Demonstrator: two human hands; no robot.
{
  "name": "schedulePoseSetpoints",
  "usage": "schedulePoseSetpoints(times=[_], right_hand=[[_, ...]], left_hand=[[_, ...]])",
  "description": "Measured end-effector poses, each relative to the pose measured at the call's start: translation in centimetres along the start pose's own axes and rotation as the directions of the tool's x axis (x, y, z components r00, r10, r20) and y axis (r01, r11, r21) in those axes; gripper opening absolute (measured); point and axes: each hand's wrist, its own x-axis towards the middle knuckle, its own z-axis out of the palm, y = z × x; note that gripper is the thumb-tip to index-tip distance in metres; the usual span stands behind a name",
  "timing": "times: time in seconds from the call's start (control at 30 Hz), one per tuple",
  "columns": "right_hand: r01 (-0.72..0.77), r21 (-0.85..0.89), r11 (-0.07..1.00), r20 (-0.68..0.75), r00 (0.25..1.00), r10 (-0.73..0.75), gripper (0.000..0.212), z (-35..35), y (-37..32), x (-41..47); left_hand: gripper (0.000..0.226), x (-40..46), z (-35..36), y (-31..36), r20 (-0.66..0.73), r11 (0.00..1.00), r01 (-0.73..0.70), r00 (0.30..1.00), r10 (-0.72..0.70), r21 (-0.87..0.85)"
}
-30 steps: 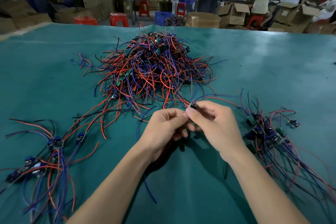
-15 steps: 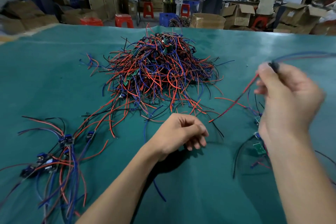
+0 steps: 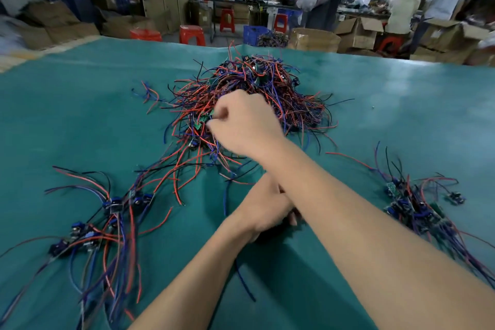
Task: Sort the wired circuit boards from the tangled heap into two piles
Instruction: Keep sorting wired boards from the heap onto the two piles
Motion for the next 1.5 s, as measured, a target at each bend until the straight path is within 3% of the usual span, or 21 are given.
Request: schedulePoseSetpoints(times=[0.07, 0.17, 0.3, 0.4, 0.5, 0.63, 0.77, 0.87, 0.97, 1.03, 1.13, 1.3, 1.4, 1.5], right_hand=[[-0.074, -0.173, 0.982, -0.047, 0.997, 0.066, 0.024, -0.2, 2.9, 1.3], [-0.208, -0.228, 0.951, -0.046, 0.978, 0.202, 0.03, -0.3, 6.7, 2.2], [-0.288, -0.045, 0.957, -0.095, 0.955, 0.283, 0.005, -0.9, 9.2, 2.0], [-0.308, 0.18, 0.934, -0.108, 0.938, 0.33, 0.021, -1.3, 9.9, 1.2], [-0.283, 0.251, 0.926, -0.005, 0.956, 0.293, 0.047, -0.9, 9.1, 0.7], [-0.249, 0.143, 0.958, 0.035, 0.968, 0.247, 0.025, 0.1, 9.1, 1.0], [-0.28, 0.319, 0.905, 0.097, 0.96, 0.263, 0.027, -0.4, 10.1, -0.2], [-0.239, 0.421, 0.875, 0.133, 0.97, 0.202, 0.021, -2.5, 11.0, -2.9], [-0.231, 0.45, 0.862, 0.298, 0.949, 0.099, 0.015, -4.5, 12.1, -7.1], [-0.269, 0.43, 0.862, 0.439, 0.896, 0.061, 0.013, -5.2, 12.4, -9.6], [-0.324, 0.444, 0.835, 0.594, 0.804, -0.004, 0.011, -5.0, 12.6, -11.7], [-0.355, 0.576, 0.736, 0.646, 0.749, -0.144, 0.002, -3.3, 12.9, -12.9], [-0.325, 0.607, 0.725, 0.596, 0.79, -0.144, 0.008, -2.5, 13.2, -13.1], [-0.305, 0.601, 0.738, 0.574, 0.808, -0.133, 0.012, -2.4, 13.5, -13.2]], left_hand=[[0.016, 0.1, 0.2, 0.0, 0.046, 0.991, -0.043, 0.998, 0.05, -0.128], [0.015, 0.4, 0.3, 0.0, 0.053, 0.986, -0.012, 0.998, 0.02, -0.164], [0.012, 0.4, 0.1, 0.0, 0.064, 0.977, -0.012, 0.998, 0.026, -0.213], [0.013, 0.6, 0.2, -0.2, 0.039, 0.97, -0.003, 0.999, 0.013, -0.243], [0.013, 0.7, 0.2, -0.1, 0.04, 0.965, 0.003, 0.999, 0.008, -0.263], [0.015, 0.7, 0.1, -0.2, 0.023, 0.962, 0.006, 1.0, 0.0, -0.274], [0.014, 0.9, 0.1, -0.3, -0.006, 0.95, 0.012, 1.0, -0.015, -0.311], [0.021, 1.2, 0.1, -0.2, -0.081, 0.895, 0.036, 0.993, -0.08, -0.444], [0.043, 1.6, -0.1, 0.0, -0.14, 0.789, 0.048, 0.976, -0.168, -0.612], [0.048, 1.7, -0.2, 0.1, -0.154, 0.763, 0.044, 0.97, -0.186, -0.645], [0.034, 1.5, 0.2, 0.0, -0.154, 0.802, 0.034, 0.976, -0.157, -0.596], [0.003, 1.1, 0.2, -0.4, -0.103, 0.872, 0.035, 0.99, -0.097, -0.489], [0.019, 1.0, 0.2, -0.6, -0.086, 0.886, 0.04, 0.992, -0.089, -0.461], [0.027, 1.0, 0.6, -1.1, -0.11, 0.982, 0.003, 0.994, -0.025, -0.189]])
